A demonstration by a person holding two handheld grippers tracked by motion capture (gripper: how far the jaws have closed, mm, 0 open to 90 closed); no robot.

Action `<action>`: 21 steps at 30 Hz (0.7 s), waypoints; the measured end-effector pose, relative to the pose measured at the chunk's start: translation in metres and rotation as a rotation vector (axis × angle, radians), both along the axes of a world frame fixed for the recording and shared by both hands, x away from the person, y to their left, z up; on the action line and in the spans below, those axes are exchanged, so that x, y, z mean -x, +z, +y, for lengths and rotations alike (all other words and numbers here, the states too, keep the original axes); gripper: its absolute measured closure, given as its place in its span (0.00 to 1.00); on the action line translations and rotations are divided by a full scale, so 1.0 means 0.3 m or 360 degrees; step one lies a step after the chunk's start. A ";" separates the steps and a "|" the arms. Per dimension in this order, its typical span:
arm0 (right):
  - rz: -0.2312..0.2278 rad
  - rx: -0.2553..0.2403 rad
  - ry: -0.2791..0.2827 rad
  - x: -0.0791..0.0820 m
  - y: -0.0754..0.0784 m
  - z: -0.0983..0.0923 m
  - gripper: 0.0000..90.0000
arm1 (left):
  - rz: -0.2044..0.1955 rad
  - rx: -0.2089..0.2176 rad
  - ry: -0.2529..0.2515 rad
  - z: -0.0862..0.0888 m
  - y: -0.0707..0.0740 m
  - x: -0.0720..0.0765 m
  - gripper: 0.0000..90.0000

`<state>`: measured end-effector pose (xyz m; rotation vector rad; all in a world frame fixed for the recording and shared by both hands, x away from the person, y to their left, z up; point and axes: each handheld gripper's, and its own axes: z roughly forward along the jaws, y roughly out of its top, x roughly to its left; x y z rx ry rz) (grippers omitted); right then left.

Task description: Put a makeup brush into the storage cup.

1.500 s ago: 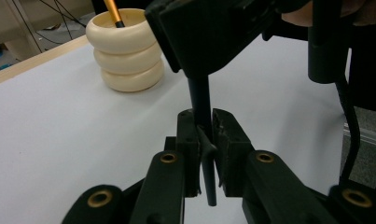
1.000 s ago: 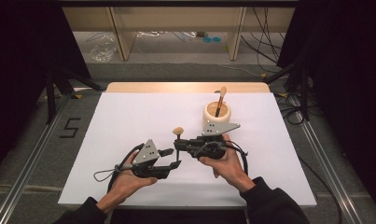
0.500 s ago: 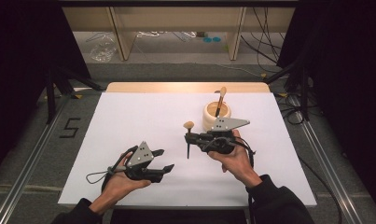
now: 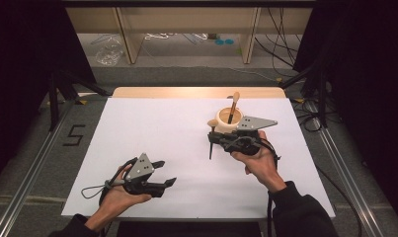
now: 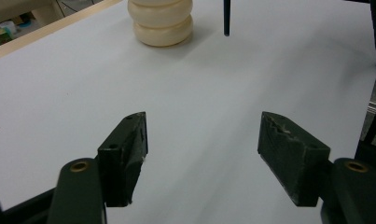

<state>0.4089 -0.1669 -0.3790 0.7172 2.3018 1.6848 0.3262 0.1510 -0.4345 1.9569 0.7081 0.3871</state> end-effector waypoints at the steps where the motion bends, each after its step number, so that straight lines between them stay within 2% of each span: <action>1: 0.0001 0.0010 -0.0008 -0.003 0.001 -0.004 0.94 | 0.0004 -0.0009 0.0003 0.004 0.000 0.000 0.37; 2: 0.0003 0.0012 -0.0015 -0.004 0.001 -0.006 0.94 | 0.0002 -0.0022 0.0002 0.009 0.000 0.002 0.37; 4: -0.0012 0.0042 -0.0019 -0.007 0.001 -0.009 0.94 | 0.0014 -0.0001 0.0022 0.013 -0.007 0.005 0.37; 5: -0.0016 0.0047 -0.0029 -0.008 0.000 -0.010 0.94 | 0.0021 -0.0017 0.0014 0.017 -0.008 0.006 0.36; 6: -0.0012 0.0046 -0.0028 -0.010 0.000 -0.012 0.94 | 0.0013 -0.0121 -0.0041 0.032 -0.006 0.001 0.36; 8: -0.0013 0.0058 -0.0034 -0.013 0.001 -0.014 0.94 | 0.0004 -0.0125 -0.0038 0.031 -0.018 0.003 0.36; 9: -0.0013 0.0059 -0.0038 -0.015 0.002 -0.016 0.94 | 0.0012 -0.0176 -0.0044 0.036 -0.015 0.004 0.36; 10: -0.0017 0.0065 -0.0045 -0.015 0.004 -0.019 0.94 | 0.0015 -0.0146 -0.0030 0.034 -0.020 0.006 0.36; 14: -0.0029 0.0053 -0.0060 -0.023 0.018 -0.032 0.94 | 0.0006 -0.0145 -0.0031 0.041 -0.021 0.007 0.35; 15: -0.0032 0.0064 -0.0068 -0.025 0.022 -0.038 0.94 | -0.0017 -0.0187 -0.0044 0.049 -0.016 0.005 0.35; 16: -0.0028 0.0064 -0.0082 -0.028 0.026 -0.045 0.94 | 0.0008 -0.0132 -0.0019 0.044 -0.021 0.009 0.35; 17: -0.0043 0.0067 -0.0104 -0.033 0.027 -0.050 0.94 | 0.0009 -0.0135 -0.0015 0.046 -0.020 0.011 0.35; 21: -0.0001 0.0057 -0.0143 -0.052 0.029 -0.080 0.94 | 0.0012 -0.0136 -0.0015 0.049 -0.021 0.015 0.35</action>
